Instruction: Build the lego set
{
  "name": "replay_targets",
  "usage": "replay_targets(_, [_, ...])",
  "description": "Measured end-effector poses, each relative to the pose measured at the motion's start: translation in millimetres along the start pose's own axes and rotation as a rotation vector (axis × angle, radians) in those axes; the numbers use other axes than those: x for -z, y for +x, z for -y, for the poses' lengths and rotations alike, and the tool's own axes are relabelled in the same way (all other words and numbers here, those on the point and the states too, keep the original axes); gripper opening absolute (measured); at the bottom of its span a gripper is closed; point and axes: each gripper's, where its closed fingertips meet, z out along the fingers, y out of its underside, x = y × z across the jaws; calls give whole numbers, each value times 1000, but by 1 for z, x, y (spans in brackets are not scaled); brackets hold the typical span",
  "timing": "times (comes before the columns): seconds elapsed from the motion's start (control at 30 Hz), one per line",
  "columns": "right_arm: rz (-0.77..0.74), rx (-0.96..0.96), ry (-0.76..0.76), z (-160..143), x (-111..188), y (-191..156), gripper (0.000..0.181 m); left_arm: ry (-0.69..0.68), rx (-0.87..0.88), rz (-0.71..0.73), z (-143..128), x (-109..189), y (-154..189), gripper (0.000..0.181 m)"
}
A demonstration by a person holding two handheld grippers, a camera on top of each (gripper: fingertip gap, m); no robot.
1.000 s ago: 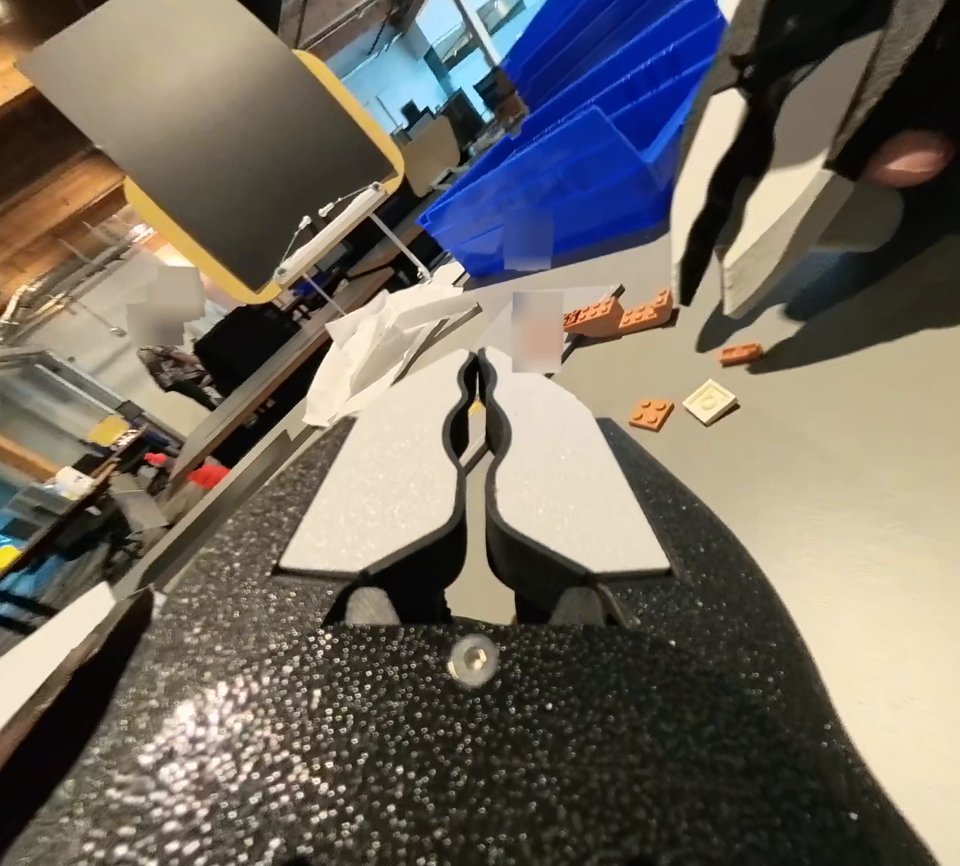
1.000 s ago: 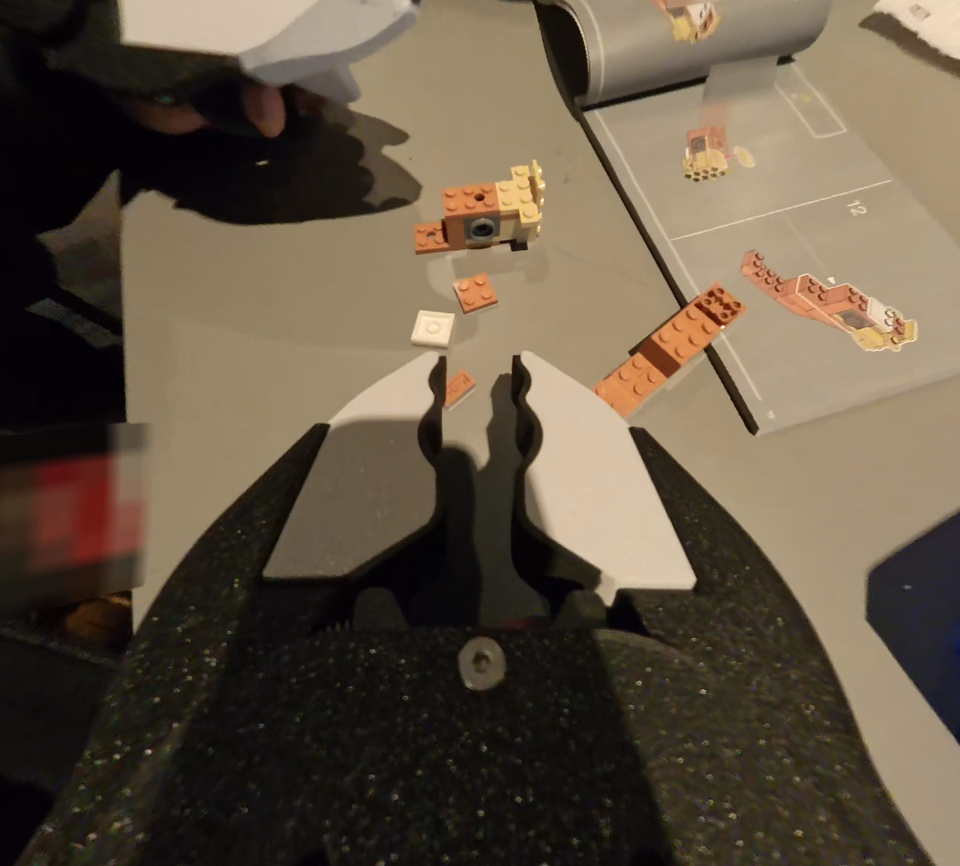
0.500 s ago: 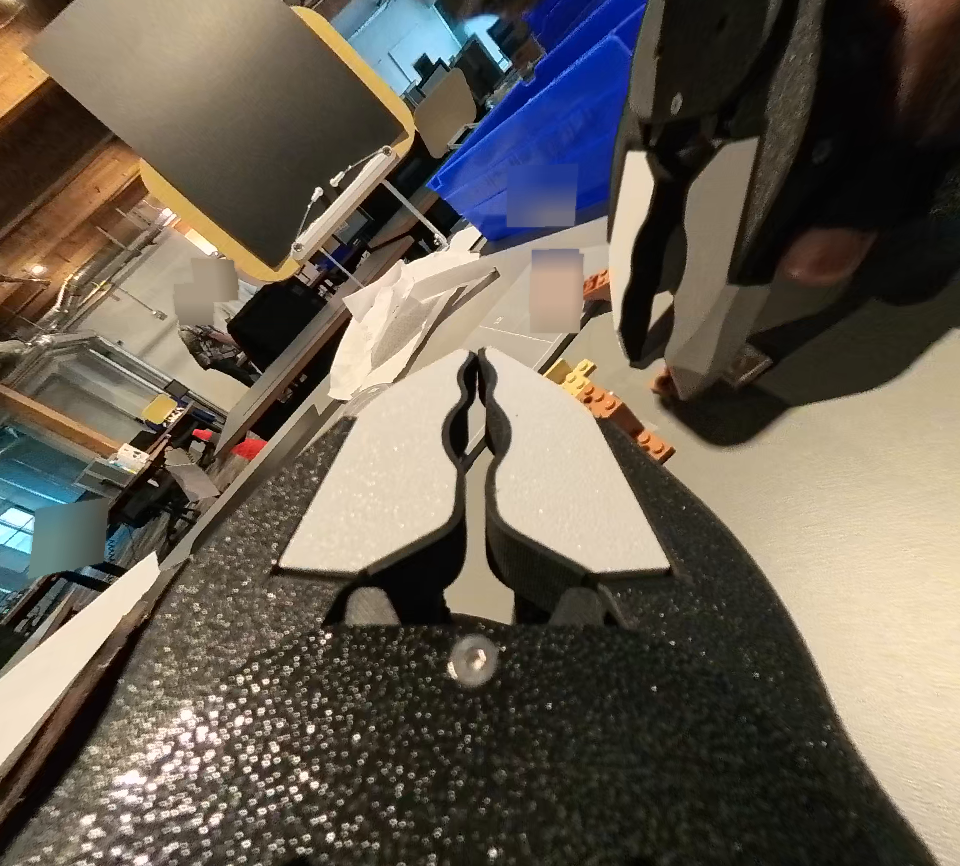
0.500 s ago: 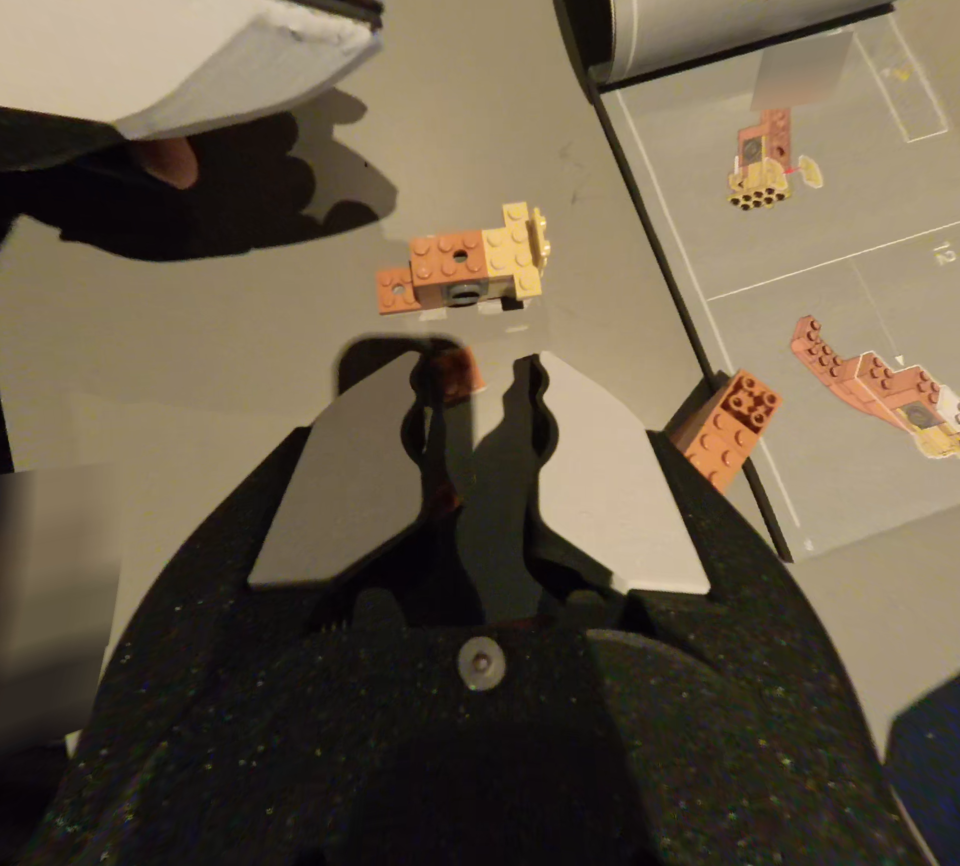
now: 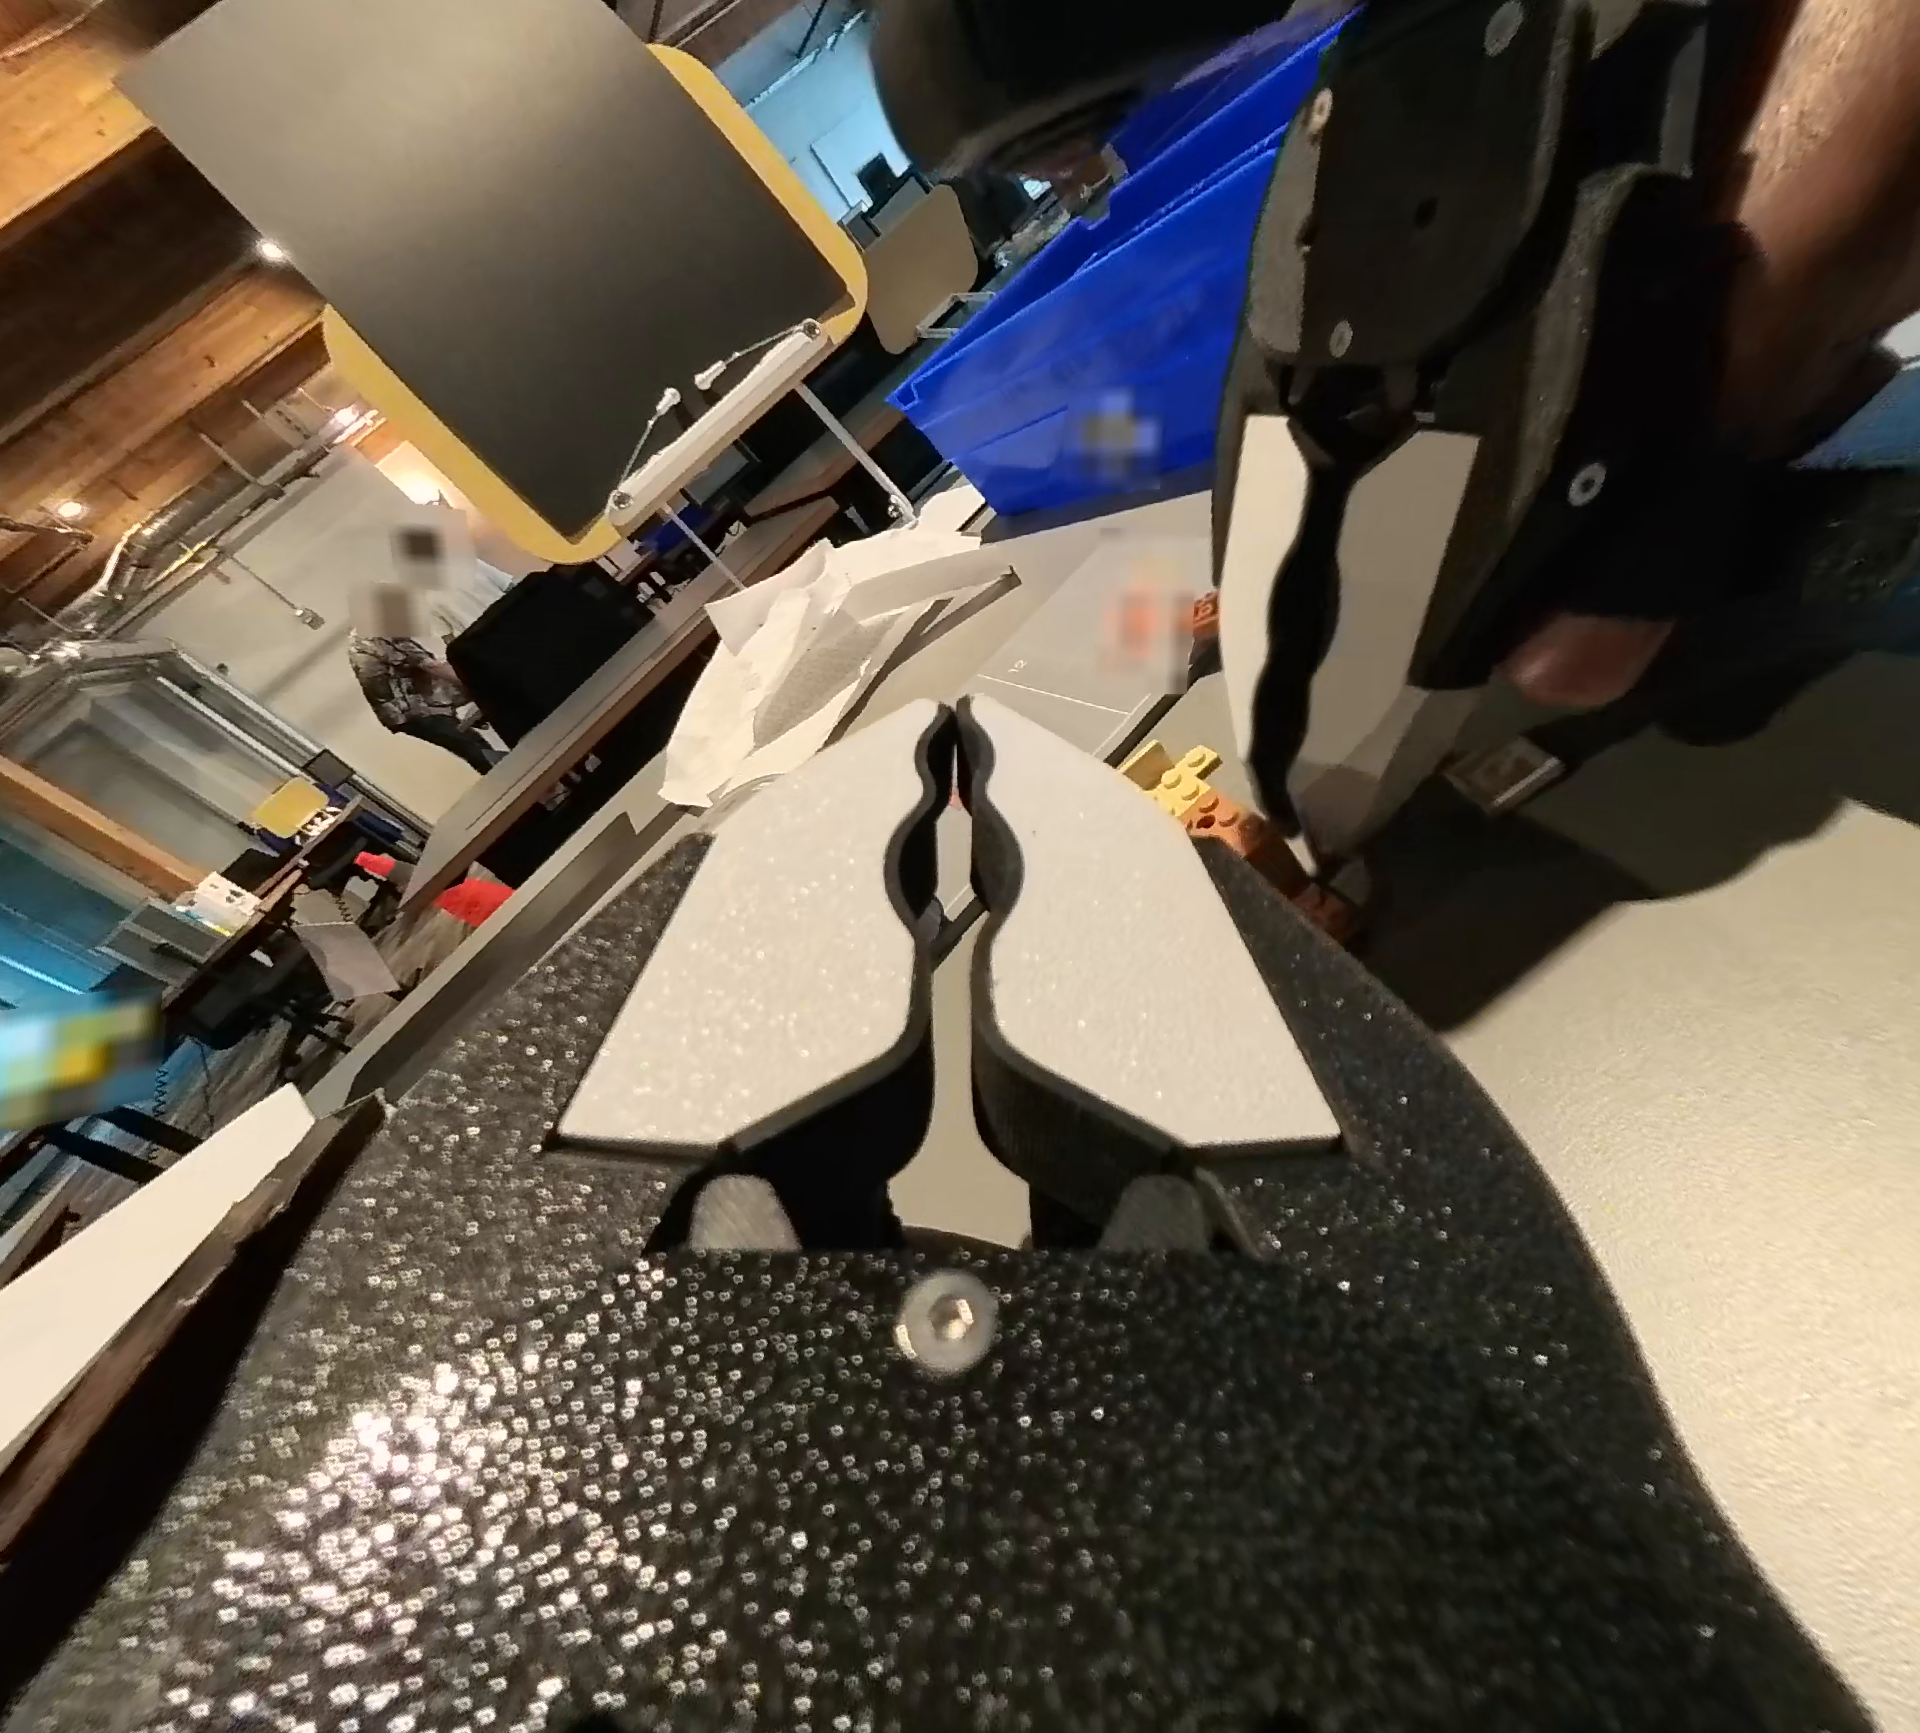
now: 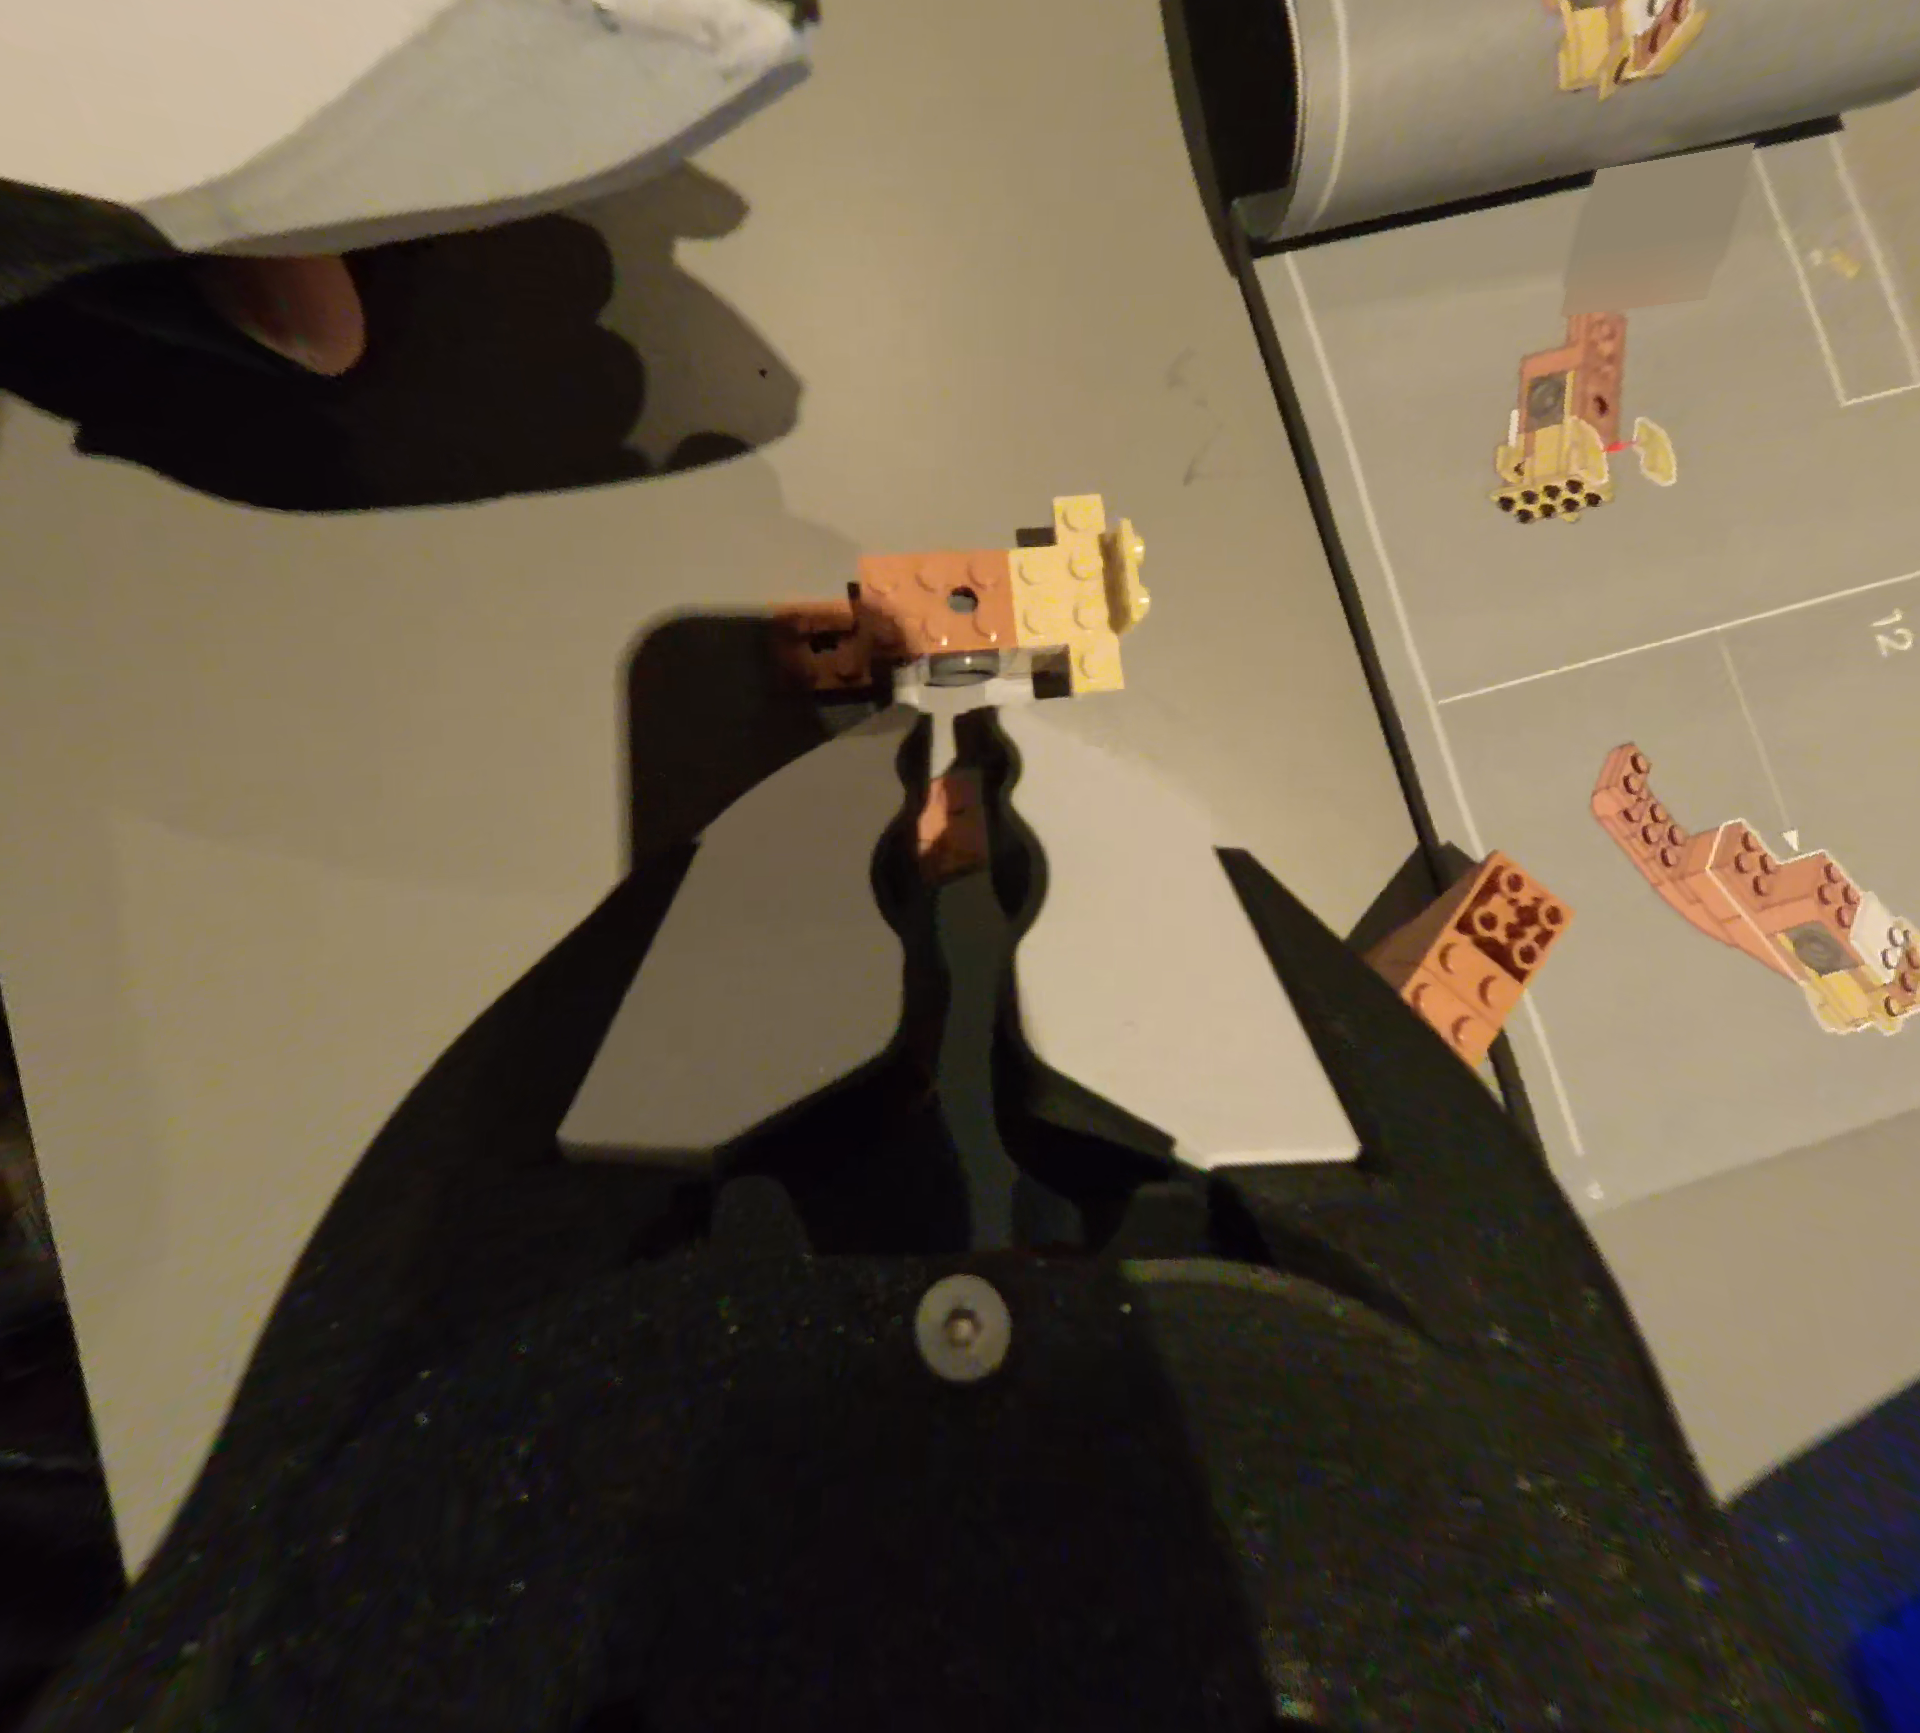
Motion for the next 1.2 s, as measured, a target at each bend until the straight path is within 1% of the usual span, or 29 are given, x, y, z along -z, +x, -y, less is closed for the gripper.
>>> replay_targets(0.03, [-2,3,0,0,0,0,0,0,-3,0,0,0,0,0])
replay_targets(0.2, [-26,-12,14,0,0,8,0,0,-7,5,0,0,0,0])
replay_targets(0.3, [-44,-27,76,6,13,15,0,1,-8,11,1,0,-1,0])
replay_targets(0.37, [-44,-57,93,6,22,19,6,2,-9,14,1,1,-1,0])
replay_targets(0.47, [-34,-81,66,-3,26,22,14,5,-11,13,2,1,-1,0])
replay_targets(0.6, [-7,-96,54,-7,24,18,20,-1,-9,16,1,1,-1,0])
replay_targets(0.8, [32,-64,1,-13,15,7,24,-18,1,15,-2,0,-2,0])
replay_targets(0.87, [50,-73,5,-13,13,5,23,-21,-8,10,-3,-1,0,0])
replay_targets(0.97, [75,-76,5,-11,12,2,16,-26,-20,8,-3,-1,1,0])
replay_targets(1.07, [78,-55,-7,-10,11,-1,10,-27,-19,12,-3,-1,1,0])
replay_targets(1.2, [65,-45,-7,-8,11,0,8,-27,-14,19,-3,-1,-1,0])
